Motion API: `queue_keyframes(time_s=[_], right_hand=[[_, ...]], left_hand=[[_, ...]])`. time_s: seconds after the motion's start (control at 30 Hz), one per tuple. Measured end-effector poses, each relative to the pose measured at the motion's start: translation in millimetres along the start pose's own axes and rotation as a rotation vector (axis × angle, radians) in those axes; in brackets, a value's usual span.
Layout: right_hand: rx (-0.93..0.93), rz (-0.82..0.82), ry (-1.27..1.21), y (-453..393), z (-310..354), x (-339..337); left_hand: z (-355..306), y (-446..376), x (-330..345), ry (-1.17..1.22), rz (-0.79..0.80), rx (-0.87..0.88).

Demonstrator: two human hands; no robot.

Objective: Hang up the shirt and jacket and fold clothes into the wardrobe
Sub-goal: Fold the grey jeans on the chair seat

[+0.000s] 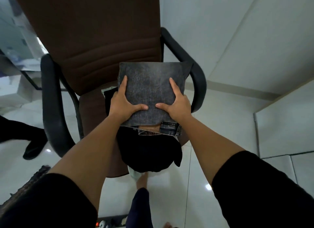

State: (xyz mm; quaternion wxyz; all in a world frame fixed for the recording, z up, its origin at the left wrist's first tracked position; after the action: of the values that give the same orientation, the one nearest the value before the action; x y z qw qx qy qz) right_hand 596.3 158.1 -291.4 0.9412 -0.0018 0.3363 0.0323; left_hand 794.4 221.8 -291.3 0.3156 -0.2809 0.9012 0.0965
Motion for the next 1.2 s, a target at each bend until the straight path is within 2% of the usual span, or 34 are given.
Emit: queue_keyframes(time_s=[0.2, 0.47, 0.8, 1.2], right_hand=[[-0.083, -0.170, -0.068, 43.7, 52.2, -118.1], [-0.047, -0.434, -0.062, 106.1, 61.6, -271.9], [0.154, -0.791, -0.045, 174.7, 18.9, -389.1], [0.485, -1.196, 0.031, 287.6, -40.9, -450.5]], left_hand=[[-116.4, 49.1, -46.6, 0.017, -0.050, 0.188], [-254.8, 117.0, -45.8, 0.094, 0.040, 0.434], [-373.8, 181.9, 15.5, 0.171, 0.305, 0.737], [-440.8, 288.0, 111.7, 0.246, 0.736, 0.995]])
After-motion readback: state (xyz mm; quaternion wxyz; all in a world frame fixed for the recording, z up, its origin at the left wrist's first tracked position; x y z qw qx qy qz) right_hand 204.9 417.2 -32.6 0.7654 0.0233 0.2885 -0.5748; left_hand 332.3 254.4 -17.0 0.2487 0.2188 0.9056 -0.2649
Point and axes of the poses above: each hand's wrist, its own y-axis away from the middle knuckle, its own x-axis out of the palm, z = x × y, the point moved 5 cm from there along -y, towards the middle knuckle, and after that the axes turned 14 degrees about -z, right-handed, at the moved point
